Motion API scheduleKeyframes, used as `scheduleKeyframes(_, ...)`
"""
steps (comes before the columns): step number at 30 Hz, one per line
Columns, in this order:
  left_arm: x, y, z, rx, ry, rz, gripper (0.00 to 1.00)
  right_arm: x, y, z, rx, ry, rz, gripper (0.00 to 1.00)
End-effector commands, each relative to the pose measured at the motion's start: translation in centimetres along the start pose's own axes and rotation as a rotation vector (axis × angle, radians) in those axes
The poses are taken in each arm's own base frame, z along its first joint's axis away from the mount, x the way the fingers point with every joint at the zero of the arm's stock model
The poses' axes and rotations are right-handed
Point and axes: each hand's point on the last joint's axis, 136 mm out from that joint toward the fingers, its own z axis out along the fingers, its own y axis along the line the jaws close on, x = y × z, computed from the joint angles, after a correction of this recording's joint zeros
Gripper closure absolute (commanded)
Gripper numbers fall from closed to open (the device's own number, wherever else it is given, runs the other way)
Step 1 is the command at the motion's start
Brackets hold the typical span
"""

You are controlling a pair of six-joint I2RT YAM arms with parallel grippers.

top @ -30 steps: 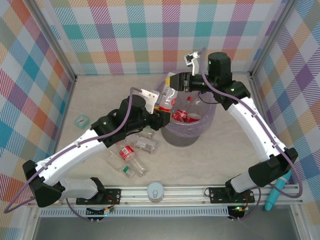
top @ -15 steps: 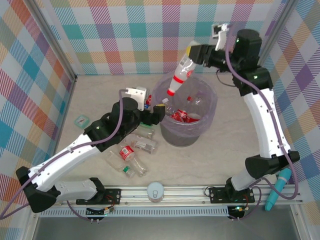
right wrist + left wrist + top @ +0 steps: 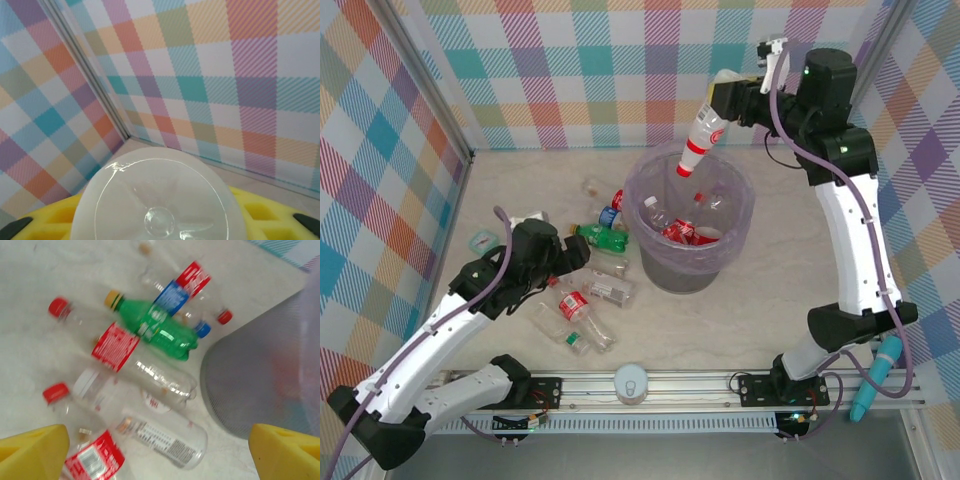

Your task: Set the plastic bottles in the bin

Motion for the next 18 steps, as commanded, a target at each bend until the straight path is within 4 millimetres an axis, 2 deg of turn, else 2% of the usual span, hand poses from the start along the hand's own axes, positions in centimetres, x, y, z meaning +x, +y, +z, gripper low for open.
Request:
scheduleKeyframes(1,3.6,2.7,0.7,-0.088,0.127,-0.135,0.08,1.2,-1.1,0.4,0.034,0.037,-0.036,0.6)
scheduleKeyframes(5,5.9,4.4,2.6,-0.133,0.192,-0.189,0.04,4.0,-1.6,1.3,0.011,0.086,-0.002,0.61)
scheduleKeyframes(8,7.9,6.6,4.1,-0.199,0.26,-0.209,0.02,6.8,-1.6,2.2,-0.046,0.106,0.045,0.61)
scheduleKeyframes(14,9.7,9.2,4.9,-0.287,0.273,-0.229,0.05,12.5,-1.8,4.4,-0.076,0.179,0.086,0.61)
scheduleKeyframes(18,11.2,10.3,5.3,-0.303,0.286,-0.254,0.05,16.0,-0.9,5.6,-0.13,0.218,0.039,0.6)
